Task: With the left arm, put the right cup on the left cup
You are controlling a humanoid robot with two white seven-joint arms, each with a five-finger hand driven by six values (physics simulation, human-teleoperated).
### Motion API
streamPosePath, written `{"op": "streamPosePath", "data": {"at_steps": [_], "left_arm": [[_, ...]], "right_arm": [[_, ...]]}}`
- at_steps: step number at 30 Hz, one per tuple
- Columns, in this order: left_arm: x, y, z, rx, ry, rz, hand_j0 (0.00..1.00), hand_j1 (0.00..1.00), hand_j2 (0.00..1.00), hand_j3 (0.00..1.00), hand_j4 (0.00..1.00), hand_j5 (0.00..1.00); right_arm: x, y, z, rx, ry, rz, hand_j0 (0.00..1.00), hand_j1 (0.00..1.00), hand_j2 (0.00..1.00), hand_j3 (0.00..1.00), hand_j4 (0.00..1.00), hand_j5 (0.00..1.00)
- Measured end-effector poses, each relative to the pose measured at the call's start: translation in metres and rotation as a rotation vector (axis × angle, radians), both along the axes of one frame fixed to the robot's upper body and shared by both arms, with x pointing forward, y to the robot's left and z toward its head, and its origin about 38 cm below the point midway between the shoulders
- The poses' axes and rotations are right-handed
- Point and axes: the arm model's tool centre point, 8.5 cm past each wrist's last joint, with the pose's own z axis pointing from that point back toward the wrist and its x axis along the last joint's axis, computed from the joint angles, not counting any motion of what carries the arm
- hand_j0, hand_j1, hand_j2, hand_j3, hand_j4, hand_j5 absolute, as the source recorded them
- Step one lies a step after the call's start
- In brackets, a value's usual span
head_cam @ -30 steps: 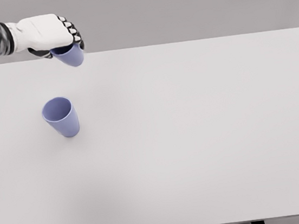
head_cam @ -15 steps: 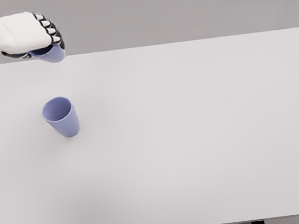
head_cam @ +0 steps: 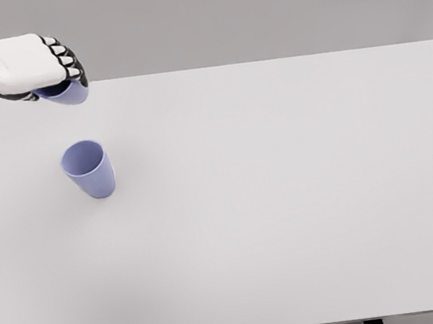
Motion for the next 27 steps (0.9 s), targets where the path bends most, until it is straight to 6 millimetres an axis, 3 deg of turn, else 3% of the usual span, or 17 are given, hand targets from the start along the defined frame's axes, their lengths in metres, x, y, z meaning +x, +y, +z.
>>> {"op": "streamPosePath", "data": {"at_steps": [18,24,27], "left_arm": [[-0.044,0.014,0.022,0.032,-0.023,-0.045,0.73,0.73,0.73,0.73,0.73,0.73],[-0.067,0.016,0.003,0.034,0.029,-0.07,0.73,0.73,0.73,0.73,0.73,0.73],[-0.073,0.015,0.017,0.019,-0.001,-0.08,0.73,0.73,0.73,0.73,0.73,0.73]], "right_arm": [[0.0,0.0,0.0,0.0,0.0,0.001,1.0,1.0,1.0,1.0,1.0,1.0],[0.0,0.0,0.0,0.0,0.0,0.0,1.0,1.0,1.0,1.0,1.0,1.0],[0.0,0.0,0.0,0.0,0.0,0.001,1.0,1.0,1.0,1.0,1.0,1.0]]}}
